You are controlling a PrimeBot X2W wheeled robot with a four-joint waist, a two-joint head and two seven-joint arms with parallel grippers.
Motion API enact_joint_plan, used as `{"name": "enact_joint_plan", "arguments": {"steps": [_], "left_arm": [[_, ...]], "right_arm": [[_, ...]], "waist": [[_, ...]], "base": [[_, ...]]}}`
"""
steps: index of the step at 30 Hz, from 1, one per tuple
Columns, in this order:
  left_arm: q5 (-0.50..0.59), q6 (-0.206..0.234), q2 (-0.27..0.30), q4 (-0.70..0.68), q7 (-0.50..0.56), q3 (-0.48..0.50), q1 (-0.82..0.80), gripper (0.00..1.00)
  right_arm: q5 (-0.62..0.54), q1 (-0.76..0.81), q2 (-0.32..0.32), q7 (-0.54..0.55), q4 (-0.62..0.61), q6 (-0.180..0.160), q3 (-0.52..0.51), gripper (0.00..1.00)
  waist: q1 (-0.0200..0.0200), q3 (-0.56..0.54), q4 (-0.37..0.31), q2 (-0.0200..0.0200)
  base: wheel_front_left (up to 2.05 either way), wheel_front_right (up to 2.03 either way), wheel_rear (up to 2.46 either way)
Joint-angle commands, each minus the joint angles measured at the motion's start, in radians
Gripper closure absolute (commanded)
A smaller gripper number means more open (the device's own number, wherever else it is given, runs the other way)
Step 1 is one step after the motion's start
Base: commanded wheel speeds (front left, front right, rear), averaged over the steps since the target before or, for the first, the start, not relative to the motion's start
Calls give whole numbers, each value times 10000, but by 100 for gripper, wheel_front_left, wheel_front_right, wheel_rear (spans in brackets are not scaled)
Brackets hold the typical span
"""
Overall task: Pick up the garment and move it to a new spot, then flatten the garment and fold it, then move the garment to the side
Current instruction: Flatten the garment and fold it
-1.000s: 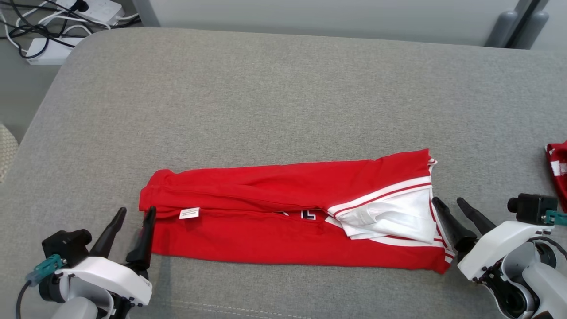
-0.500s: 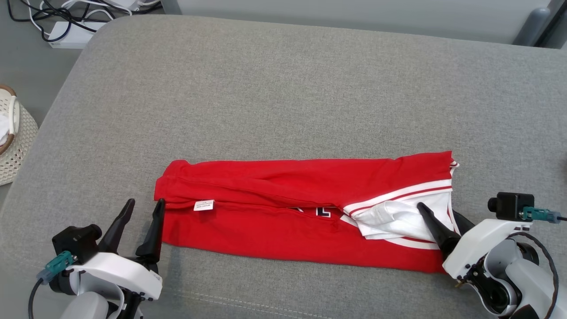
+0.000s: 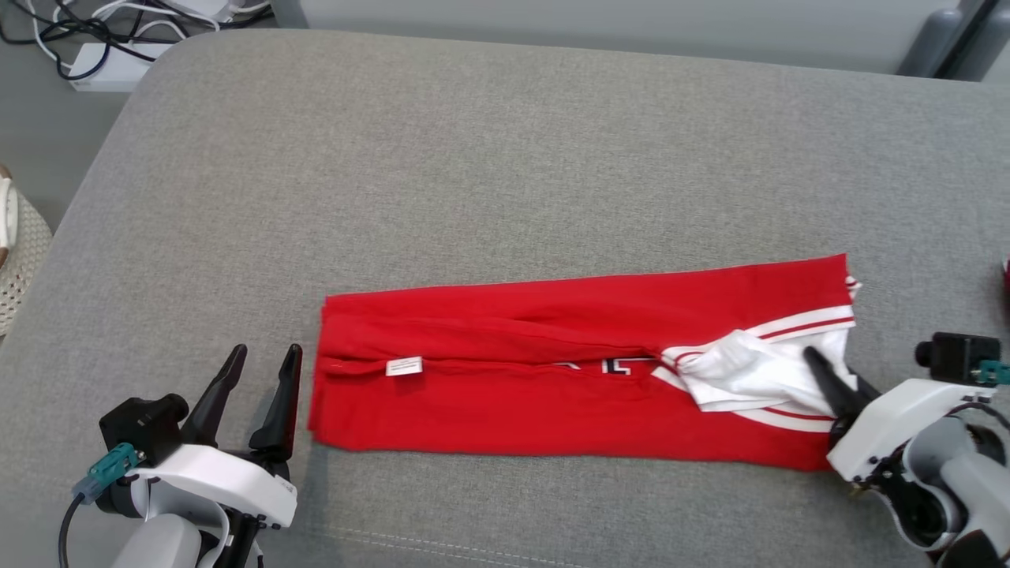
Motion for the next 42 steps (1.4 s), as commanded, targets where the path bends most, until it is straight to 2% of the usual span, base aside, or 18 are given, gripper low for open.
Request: {"name": "enact_joint_plan", "arguments": {"steps": [1,3,9,13,18,19,23,27,30,31,36,38,41,42], "left_arm": [[12,-38,344,-300,-61,313,4,0],[21,-38,354,-334,-61,266,16,0],[10,-39,392,-428,-61,101,115,0],[-19,-39,336,-455,-61,-33,117,0],[-43,-39,253,-401,-61,-252,79,0],[-65,-40,221,-383,-61,-346,87,0],[-135,-40,205,-351,-61,-547,53,0],[-209,-40,166,-332,-61,-703,-12,0],[-252,-40,122,-314,-61,-862,-103,0],[-288,-40,87,-317,-61,-971,-172,0],[-301,-40,-8,-379,-61,-1173,-371,0],[-316,-40,-62,-438,-61,-1298,-468,0],[-368,-40,-90,-462,-61,-1423,-537,0],[-378,-40,-90,-464,-61,-1440,-545,0]], "right_arm": [[33,-79,-436,-216,0,-17,-123,100],[40,-63,-570,-233,35,-17,-193,100],[117,145,-1565,-188,74,-17,-807,100],[22,209,-1926,-14,-232,-17,-1018,100],[24,285,-1890,507,-1972,-17,-764,100],[31,320,-1853,848,-2851,-17,-569,100],[-52,312,-1888,1586,-4494,-17,-165,100],[-258,125,-1612,2340,-5426,-17,193,100],[-477,-142,-1149,2918,-5771,-17,594,100],[-656,-361,-767,3186,-5799,-17,841,100],[-1024,-894,229,3621,-5292,-17,1405,100],[-1319,-1135,609,3705,-4697,-17,1608,100],[-1519,-1278,864,3698,-4100,-17,1736,100],[-1541,-1301,963,3593,-3932,-17,1683,69]], "waist": [[0,-53,-114,-1],[0,-79,-169,-1],[0,-224,-757,-1],[0,-277,-1072,-1],[0,-338,-1217,-1],[0,-364,-1207,-1],[0,-341,-1049,-1],[0,-272,-784,-1],[0,-200,-533,-1],[0,-145,-355,-1],[0,-26,127,-1],[0,40,406,-1],[0,101,653,-1],[0,125,708,-1]], "base": [[0,0,0],[0,0,0],[0,0,0],[0,0,0],[0,0,0],[0,0,0],[0,0,0],[0,0,0],[0,0,0],[0,0,0],[0,0,0],[0,0,0],[0,0,0],[0,0,0]]}}
